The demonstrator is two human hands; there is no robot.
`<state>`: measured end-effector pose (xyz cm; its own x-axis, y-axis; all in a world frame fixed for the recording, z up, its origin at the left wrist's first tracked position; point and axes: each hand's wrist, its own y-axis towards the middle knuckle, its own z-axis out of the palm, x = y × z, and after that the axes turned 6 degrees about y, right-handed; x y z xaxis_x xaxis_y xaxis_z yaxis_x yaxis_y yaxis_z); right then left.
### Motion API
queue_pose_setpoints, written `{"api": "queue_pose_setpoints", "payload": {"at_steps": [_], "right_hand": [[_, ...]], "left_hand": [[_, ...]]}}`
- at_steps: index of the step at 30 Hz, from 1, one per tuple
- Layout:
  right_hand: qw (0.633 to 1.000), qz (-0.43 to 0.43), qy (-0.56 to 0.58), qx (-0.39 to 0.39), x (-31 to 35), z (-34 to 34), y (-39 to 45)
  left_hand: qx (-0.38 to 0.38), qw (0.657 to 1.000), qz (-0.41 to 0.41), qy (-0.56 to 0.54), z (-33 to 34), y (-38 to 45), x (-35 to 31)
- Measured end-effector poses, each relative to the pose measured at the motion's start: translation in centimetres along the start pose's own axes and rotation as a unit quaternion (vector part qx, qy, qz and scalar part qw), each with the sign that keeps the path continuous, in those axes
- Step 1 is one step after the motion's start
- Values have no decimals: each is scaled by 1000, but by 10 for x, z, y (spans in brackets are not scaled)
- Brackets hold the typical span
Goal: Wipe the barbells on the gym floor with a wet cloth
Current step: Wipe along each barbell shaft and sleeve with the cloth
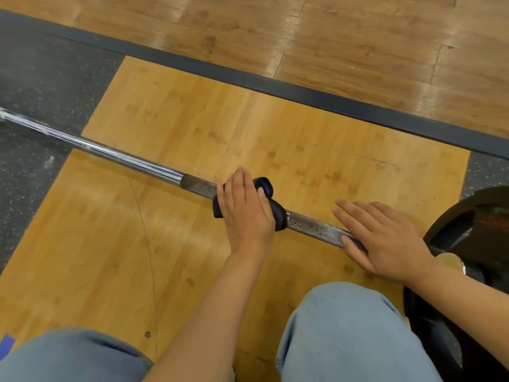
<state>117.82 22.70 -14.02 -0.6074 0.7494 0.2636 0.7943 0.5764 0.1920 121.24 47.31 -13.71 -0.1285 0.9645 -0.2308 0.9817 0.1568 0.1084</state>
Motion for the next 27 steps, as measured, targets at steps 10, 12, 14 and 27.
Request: {"api": "queue_pose_setpoints", "payload": {"at_steps": [10,12,14,27], "right_hand": [[1000,-2,-7,-5,0,1,0],[1000,-5,-3,-3,0,1,1],[1000,0,0,-1,2,1,0],[1000,-1,-9,10,3,-1,0]], "left_hand": [[-28,994,-103,21,0,28,21],[-16,999,-42,10,5,1,-7],[-4,1000,17,-1,4,-13,-16],[-54,996,-71,4,1,28,39]]}}
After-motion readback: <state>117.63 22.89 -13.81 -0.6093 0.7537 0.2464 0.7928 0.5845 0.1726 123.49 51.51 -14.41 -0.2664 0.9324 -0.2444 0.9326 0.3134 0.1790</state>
